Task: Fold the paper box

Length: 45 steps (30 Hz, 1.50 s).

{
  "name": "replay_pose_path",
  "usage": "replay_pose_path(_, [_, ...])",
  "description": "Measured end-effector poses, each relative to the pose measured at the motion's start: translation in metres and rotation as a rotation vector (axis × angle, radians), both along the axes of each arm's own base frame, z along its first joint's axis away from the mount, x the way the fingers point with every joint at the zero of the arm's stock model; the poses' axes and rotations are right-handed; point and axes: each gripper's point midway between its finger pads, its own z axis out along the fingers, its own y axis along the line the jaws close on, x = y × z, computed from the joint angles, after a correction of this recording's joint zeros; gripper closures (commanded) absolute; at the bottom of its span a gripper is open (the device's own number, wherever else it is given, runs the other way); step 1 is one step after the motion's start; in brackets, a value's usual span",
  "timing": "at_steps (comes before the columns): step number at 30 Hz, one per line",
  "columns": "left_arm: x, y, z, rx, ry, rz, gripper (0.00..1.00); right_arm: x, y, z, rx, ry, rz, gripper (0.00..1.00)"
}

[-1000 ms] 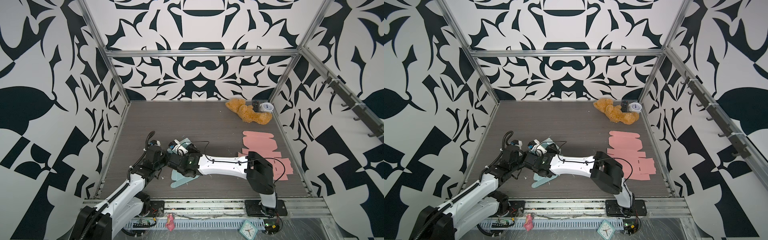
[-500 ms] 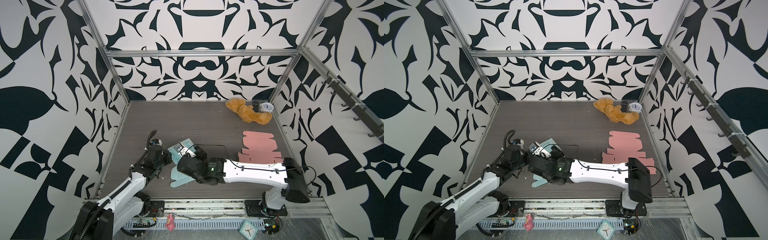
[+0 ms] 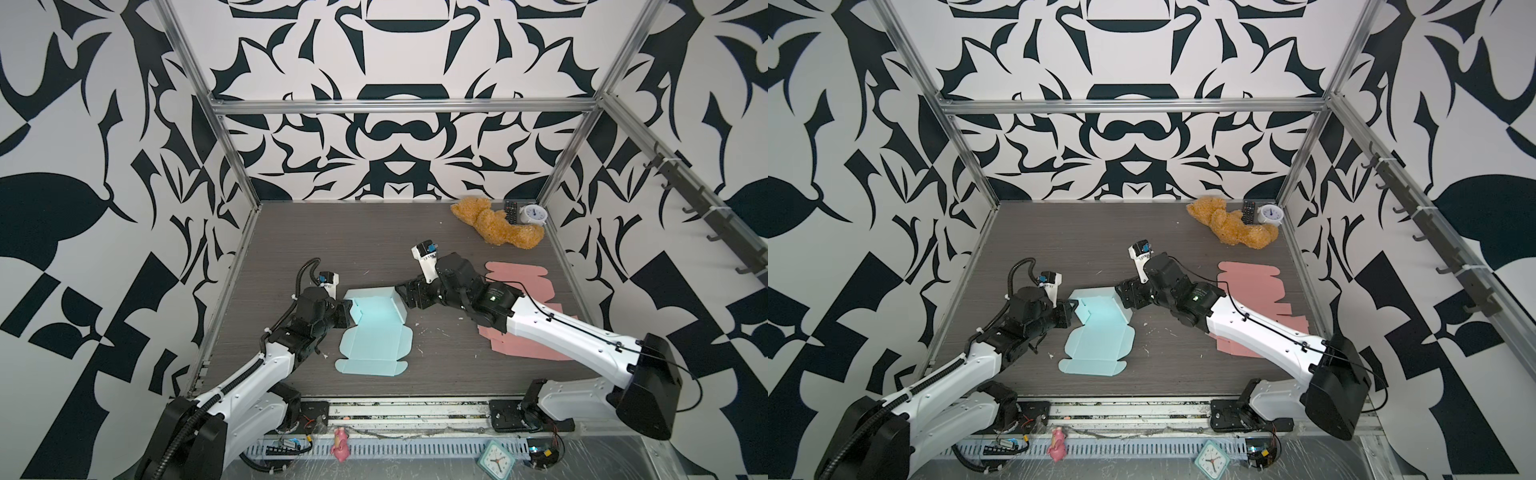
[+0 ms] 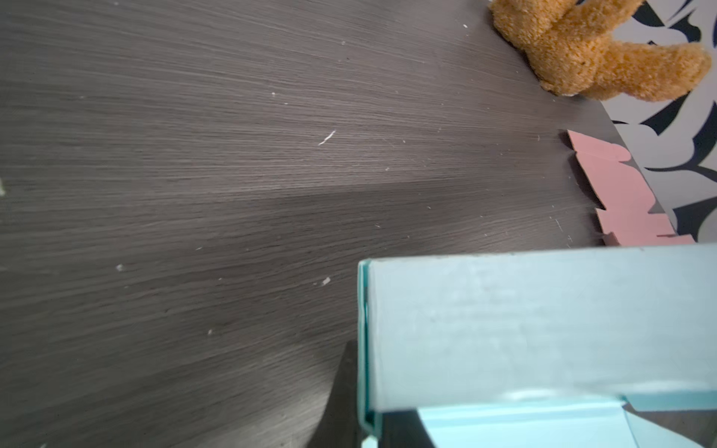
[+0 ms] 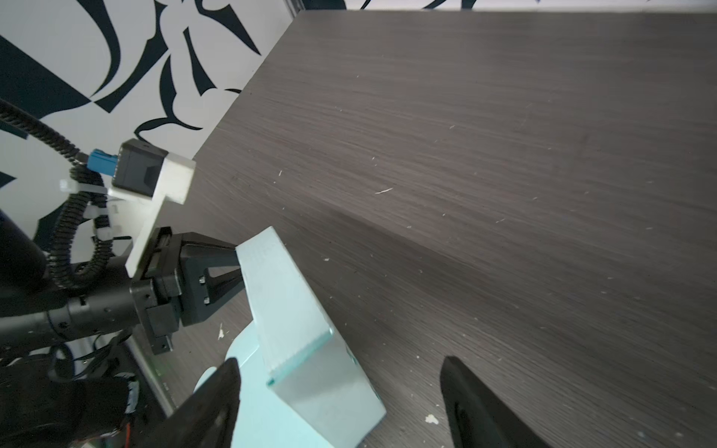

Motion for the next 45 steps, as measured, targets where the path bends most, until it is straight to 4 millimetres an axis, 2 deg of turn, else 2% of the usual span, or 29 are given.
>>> replay_pose_path(6, [-0.007,-0.02,-0.008,0.058,-0.024,-0.08,1.0,0.006,0.015,-0.009,0.104,0.076,0.052,0.12])
replay_pose_path(9, [-0.008,-0.026,-0.015,0.097,-0.037,-0.099,1.0,0.008,0.019,-0.022,0.122,0.121,0.074,0.1])
replay_pose_path(11, [-0.005,-0.029,-0.014,0.11,-0.059,-0.098,1.0,0.007,0.023,-0.029,0.13,0.151,0.093,0.03])
replay_pose_path(15, [0.0,-0.033,-0.014,0.125,-0.093,-0.093,1.0,0.004,0.028,-0.046,0.116,0.199,0.127,0.02])
replay_pose_path(28, [0.015,-0.047,-0.013,0.188,-0.185,-0.064,0.97,-0.011,0.028,-0.078,0.081,0.283,0.185,0.09])
replay_pose_path(40, [0.026,-0.054,-0.013,0.21,-0.235,-0.025,0.91,-0.015,0.025,-0.087,0.116,0.277,0.173,0.13])
replay_pose_path(45, [0.025,-0.054,-0.014,0.221,-0.245,-0.024,0.83,-0.017,0.022,-0.088,0.1,0.269,0.162,0.12])
